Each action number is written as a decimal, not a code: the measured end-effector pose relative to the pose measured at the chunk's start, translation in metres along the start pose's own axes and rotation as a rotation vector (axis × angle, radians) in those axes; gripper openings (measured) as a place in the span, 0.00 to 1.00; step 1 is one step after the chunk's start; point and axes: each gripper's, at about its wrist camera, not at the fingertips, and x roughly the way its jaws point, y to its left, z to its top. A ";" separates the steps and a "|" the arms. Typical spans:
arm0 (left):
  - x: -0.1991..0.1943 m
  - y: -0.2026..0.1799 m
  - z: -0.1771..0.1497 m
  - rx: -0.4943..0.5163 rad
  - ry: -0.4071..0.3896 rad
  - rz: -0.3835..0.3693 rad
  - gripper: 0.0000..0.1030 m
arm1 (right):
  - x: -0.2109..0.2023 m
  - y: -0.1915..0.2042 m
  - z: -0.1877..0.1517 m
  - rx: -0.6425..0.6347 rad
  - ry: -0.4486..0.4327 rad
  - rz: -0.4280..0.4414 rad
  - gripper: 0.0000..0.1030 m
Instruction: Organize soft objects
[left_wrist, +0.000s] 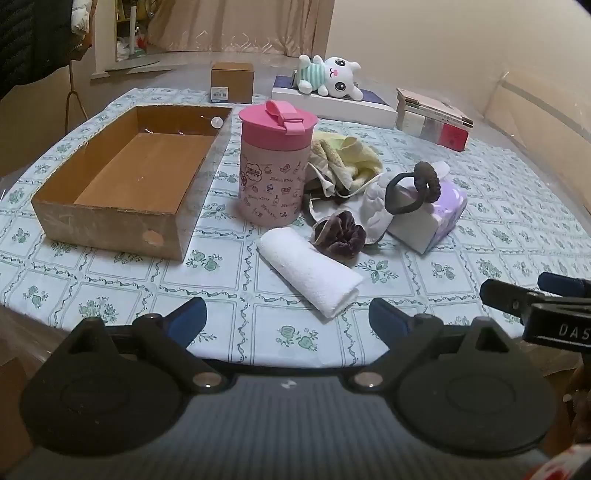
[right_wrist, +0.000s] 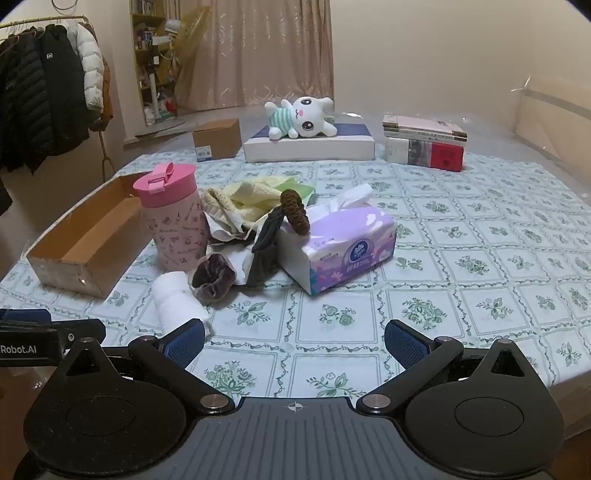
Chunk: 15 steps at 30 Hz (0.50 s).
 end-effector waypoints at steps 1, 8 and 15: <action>0.000 0.001 0.000 -0.003 0.000 -0.001 0.91 | 0.000 0.000 0.000 0.000 0.001 0.001 1.00; 0.000 0.001 -0.001 -0.006 0.000 0.002 0.91 | 0.000 0.000 0.000 -0.002 -0.001 -0.003 1.00; 0.000 0.001 -0.001 -0.005 -0.002 0.002 0.91 | 0.000 -0.001 0.000 -0.001 0.000 -0.004 1.00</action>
